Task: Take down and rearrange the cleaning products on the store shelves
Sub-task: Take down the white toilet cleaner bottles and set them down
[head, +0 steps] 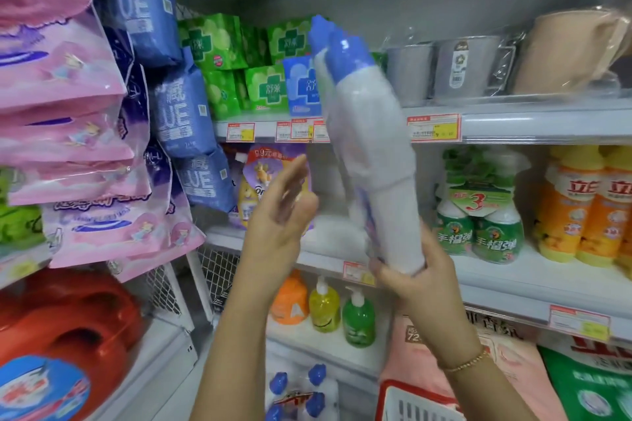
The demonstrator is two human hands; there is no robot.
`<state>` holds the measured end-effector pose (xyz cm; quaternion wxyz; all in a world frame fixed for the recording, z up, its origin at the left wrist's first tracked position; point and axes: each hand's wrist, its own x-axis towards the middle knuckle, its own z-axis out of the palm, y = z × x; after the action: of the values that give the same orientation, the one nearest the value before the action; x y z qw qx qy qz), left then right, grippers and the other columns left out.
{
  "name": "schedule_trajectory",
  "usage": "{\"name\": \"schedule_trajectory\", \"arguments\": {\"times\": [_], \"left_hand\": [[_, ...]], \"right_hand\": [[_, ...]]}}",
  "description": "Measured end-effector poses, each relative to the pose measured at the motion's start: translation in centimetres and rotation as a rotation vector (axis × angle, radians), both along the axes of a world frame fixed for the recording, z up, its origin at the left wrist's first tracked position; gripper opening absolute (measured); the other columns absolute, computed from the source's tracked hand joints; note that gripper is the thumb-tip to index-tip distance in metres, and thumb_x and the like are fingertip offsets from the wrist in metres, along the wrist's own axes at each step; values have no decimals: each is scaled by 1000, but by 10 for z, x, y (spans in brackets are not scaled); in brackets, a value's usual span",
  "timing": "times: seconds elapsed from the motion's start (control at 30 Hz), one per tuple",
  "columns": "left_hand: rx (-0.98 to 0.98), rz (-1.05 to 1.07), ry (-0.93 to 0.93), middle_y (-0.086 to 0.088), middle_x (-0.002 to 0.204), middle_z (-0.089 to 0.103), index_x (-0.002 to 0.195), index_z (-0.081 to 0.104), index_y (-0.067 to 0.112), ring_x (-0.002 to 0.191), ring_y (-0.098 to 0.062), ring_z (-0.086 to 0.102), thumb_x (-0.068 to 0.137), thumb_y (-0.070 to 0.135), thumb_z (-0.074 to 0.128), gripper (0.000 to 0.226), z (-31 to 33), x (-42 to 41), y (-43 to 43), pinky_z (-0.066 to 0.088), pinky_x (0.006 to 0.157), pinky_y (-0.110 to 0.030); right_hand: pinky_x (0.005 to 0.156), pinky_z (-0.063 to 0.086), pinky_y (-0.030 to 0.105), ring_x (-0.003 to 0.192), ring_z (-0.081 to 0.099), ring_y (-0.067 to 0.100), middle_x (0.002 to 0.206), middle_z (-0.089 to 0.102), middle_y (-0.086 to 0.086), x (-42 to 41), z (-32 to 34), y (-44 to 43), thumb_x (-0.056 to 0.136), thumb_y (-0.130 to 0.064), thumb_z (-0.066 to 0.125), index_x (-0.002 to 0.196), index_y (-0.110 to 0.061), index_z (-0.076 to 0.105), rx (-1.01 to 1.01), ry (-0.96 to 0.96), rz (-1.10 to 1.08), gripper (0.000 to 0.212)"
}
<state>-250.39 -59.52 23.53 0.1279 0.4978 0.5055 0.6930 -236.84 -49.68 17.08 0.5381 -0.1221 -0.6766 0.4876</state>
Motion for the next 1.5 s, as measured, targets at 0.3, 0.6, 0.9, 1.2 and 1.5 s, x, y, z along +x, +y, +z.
{"name": "schedule_trajectory", "arguments": {"times": [0.3, 0.6, 0.9, 1.2, 1.5], "left_hand": [[-150, -388, -226, -3, 113, 71, 114, 70, 21, 100, -16, 68, 54, 45, 90, 67, -19, -49, -13, 56, 79, -28], [-18, -390, -403, -8, 94, 75, 94, 75, 9, 84, -20, 72, 43, 35, 95, 61, -17, -25, -11, 58, 69, -30], [121, -53, -652, -14, 106, 71, 117, 60, 1, 95, -27, 69, 75, 11, 62, 43, -16, -3, 3, 59, 81, -40], [181, 209, -695, -7, 95, 75, 107, 66, 5, 89, -23, 72, 83, 5, 70, 24, -19, 35, 17, 59, 79, -37], [-1, 101, -175, 24, 125, 57, 128, 49, 39, 114, 10, 53, 76, 59, 66, 59, -10, 22, 4, 40, 107, -30]], "right_hand": [[91, 49, 49, 114, 56, 39, 130, 53, 26, 41, -25, 9, 71, -2, 74, 131, -1, 50, -562, 8, 961, 64], [109, 11, 65, 135, 18, 52, 148, 20, 32, 61, -7, 46, 93, 5, 41, 145, 3, 21, -650, 21, 940, 55], [91, 51, 34, 110, 57, 10, 137, 51, 0, 59, 21, 17, 90, -33, 57, 132, -26, 48, -185, -265, -259, 44], [94, 46, 36, 138, 30, 32, 158, -10, 8, -31, -5, -53, 82, -18, 66, 145, -37, -10, 293, -585, -494, 100], [75, 55, 26, 91, 65, 7, 103, 70, -10, 17, 23, -17, 69, 11, 65, 120, -29, 60, -150, -94, 96, 65]]}}
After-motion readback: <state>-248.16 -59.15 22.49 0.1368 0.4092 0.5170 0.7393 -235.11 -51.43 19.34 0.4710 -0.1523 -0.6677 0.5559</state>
